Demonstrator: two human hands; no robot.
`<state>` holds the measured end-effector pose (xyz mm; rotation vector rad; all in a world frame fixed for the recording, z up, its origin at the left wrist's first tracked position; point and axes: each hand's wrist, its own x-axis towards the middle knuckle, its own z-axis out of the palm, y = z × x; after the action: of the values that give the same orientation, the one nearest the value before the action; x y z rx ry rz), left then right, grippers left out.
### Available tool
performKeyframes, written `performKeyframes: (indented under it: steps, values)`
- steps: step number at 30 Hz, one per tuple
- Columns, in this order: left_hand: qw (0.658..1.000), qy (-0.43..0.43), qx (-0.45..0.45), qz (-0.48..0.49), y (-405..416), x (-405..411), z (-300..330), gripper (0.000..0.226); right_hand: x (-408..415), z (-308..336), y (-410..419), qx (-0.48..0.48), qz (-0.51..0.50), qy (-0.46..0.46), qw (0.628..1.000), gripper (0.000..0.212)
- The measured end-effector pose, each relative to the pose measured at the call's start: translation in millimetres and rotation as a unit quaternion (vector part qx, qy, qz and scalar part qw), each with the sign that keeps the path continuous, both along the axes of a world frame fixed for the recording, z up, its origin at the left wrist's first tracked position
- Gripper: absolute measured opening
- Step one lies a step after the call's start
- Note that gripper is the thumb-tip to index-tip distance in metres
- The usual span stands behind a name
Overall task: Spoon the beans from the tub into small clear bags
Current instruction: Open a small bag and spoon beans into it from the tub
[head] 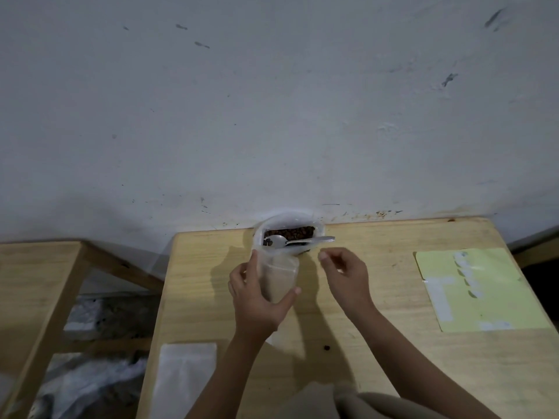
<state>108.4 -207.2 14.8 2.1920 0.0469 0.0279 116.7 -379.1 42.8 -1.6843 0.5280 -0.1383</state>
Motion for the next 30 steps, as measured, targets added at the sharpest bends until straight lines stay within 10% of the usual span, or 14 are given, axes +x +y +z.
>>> performKeyframes:
  steps: [7, 14, 30]
  values:
    - [0.995, -0.007, -0.084, -0.06, -16.3, -12.8, 25.0, 0.107, -26.9, 19.6, -2.3, 0.117, 0.089, -0.057, 0.987, 0.005]
    - [0.981, -0.04, -0.191, -0.017, -23.7, -28.6, 63.1, 0.032, -38.1, 41.0, -20.9, 0.096, 0.031, -0.091, 0.991, 0.012]
    - [0.942, -0.024, -0.335, 0.029, -62.1, -63.8, 88.8, 0.02, -92.8, 58.0, -40.9, 0.107, 0.047, -0.076, 0.99, 0.007]
